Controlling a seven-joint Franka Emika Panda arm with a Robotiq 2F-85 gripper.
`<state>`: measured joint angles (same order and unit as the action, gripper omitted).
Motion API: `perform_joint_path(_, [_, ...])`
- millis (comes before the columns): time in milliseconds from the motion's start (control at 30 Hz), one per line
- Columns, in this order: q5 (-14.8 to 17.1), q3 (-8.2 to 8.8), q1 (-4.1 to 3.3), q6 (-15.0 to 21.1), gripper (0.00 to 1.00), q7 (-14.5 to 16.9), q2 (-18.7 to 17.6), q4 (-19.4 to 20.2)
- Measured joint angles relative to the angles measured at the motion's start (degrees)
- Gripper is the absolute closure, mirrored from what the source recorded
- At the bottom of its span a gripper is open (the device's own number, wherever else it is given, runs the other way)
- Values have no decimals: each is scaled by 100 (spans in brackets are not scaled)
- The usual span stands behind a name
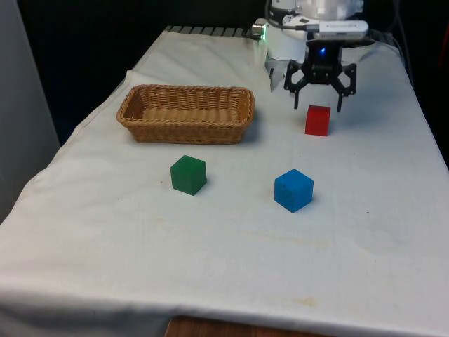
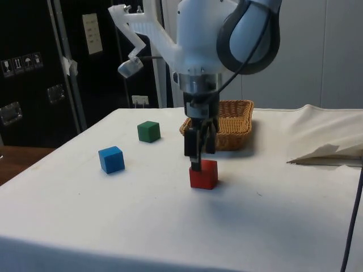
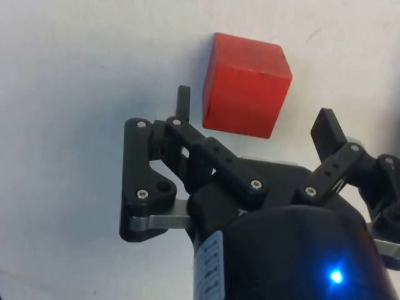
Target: Pick up exactly two blocks and place them into the basket.
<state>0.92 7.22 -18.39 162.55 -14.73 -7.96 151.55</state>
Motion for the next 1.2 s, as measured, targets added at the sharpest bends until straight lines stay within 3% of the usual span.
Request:
perform_joint_path(300, [0, -52, 0, 384, 0, -57, -407, -46])
perform_joint_path(533, [0, -57, 0, 418, 0, -57, -476, -69])
perform_joint_path(567, [0, -57, 0, 418, 3, -57, -476, -69])
perform_joint_path(633, [0, -57, 0, 418, 20, -57, -476, -69])
perform_joint_path(733, [0, -57, 0, 418, 54, -57, -476, -69])
perform_joint_path(767, [0, -57, 0, 418, 77, -52, -476, -69])
perform_joint_path(800, [0, -57, 0, 418, 86, -52, -476, -69])
perform_joint_path(833, [0, -57, 0, 418, 86, -52, -476, -69])
perform_joint_path(867, [0, -57, 0, 418, 97, -52, -476, -69])
perform_joint_path(1200, [0, -57, 0, 418, 99, -52, -476, -69])
